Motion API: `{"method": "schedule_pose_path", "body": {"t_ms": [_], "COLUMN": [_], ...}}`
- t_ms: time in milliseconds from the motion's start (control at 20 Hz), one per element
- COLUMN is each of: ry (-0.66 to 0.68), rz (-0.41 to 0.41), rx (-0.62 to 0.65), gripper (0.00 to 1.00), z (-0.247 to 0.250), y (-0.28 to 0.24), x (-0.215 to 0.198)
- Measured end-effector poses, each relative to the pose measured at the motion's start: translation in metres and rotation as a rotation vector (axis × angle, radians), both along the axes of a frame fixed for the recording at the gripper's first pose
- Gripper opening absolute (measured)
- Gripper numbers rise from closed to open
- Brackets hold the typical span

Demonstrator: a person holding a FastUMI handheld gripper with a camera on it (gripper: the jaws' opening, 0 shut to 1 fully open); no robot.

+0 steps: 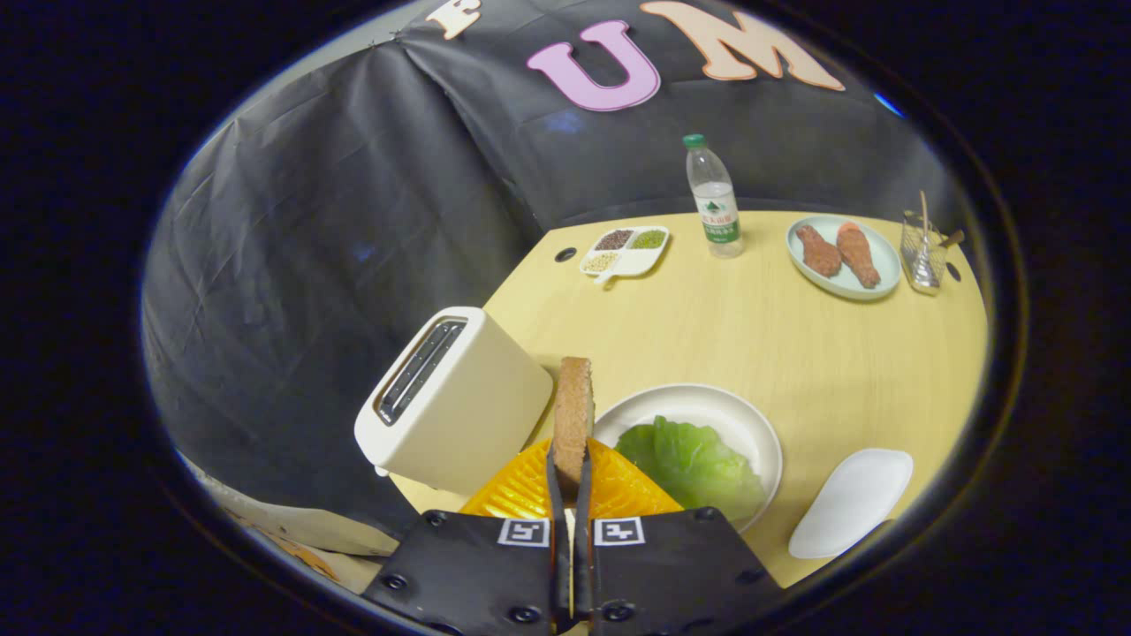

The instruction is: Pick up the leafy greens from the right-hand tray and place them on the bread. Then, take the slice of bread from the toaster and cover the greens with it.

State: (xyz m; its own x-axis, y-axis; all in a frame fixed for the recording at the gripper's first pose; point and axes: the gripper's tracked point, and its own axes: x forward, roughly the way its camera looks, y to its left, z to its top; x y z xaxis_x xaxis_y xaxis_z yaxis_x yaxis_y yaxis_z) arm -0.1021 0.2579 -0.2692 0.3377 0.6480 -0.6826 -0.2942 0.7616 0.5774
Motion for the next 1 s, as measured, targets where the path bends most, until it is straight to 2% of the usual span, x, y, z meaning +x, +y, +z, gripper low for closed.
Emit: {"method": "schedule_pose_path", "body": {"t_ms": [250, 650, 750, 850, 1000], "ry": [0.054, 0.108, 0.123, 0.133, 0.141], "rz": [-0.06, -0.105, -0.112, -0.12, -0.115], "rx": [0.035, -0.013, -0.023, -0.044, -0.088], "gripper": [0.05, 0.05, 0.1, 0.1, 0.24], "z": [-0.018, -0.054, -0.06, -0.068, -0.083], "y": [-0.009, -0.034, -0.041, -0.048, -0.058], "x": [-0.003, -0.012, -0.014, -0.016, -0.019]}}
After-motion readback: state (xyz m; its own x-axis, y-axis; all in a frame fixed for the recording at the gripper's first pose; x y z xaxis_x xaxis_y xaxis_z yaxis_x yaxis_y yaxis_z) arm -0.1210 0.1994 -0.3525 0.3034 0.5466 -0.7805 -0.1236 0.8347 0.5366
